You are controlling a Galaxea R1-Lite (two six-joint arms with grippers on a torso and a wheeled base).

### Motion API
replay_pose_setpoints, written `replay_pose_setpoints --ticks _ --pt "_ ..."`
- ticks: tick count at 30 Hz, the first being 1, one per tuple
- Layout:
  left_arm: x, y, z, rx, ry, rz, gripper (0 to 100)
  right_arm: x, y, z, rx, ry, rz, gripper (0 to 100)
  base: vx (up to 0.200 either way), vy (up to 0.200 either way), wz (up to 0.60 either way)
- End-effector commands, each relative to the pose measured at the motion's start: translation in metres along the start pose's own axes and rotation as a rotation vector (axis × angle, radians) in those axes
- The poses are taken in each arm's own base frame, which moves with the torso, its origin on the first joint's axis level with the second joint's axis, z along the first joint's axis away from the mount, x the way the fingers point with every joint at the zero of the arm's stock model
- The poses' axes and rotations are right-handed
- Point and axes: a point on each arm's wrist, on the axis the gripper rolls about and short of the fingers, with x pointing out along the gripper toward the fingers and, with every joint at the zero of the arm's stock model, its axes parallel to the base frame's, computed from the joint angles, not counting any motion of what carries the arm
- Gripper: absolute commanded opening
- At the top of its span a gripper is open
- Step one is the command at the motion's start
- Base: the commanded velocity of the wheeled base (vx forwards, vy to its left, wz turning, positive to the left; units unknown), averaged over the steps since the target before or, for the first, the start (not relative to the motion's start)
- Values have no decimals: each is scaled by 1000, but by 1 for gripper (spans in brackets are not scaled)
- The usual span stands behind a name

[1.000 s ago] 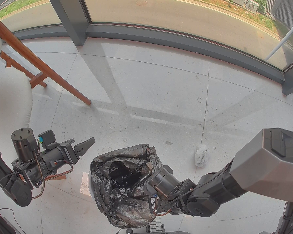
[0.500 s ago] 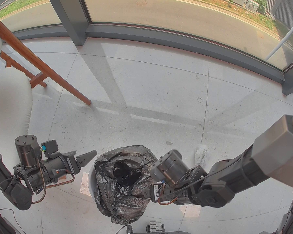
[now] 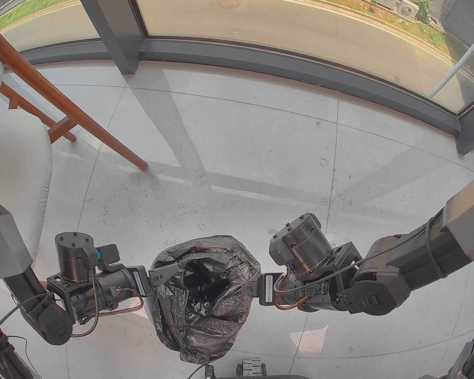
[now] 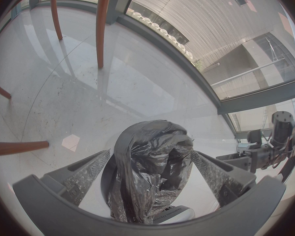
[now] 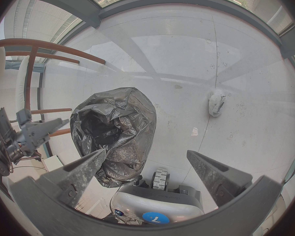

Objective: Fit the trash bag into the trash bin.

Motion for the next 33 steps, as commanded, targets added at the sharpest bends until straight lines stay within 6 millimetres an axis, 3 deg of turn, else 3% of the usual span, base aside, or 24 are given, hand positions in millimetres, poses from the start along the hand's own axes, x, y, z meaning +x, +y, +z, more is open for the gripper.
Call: replay_pose_setpoints --ticks 1,16,19,32,33 --pt "22 11 -15 -31 69 34 100 1 -1 4 6 -9 -1 100 0 0 0" --pt "34 17 -25 -76 67 39 100 3 -1 4 9 -8 -7 100 0 0 0" --pt "33 7 -31 -61 94 11 100 4 -1 3 9 -8 -7 100 0 0 0" --pt "38 1 -31 -83 82 4 100 6 -1 2 6 -2 -12 100 0 0 0" --pt "38 1 -31 -83 82 4 0 6 -1 2 6 -2 -12 100 0 0 0"
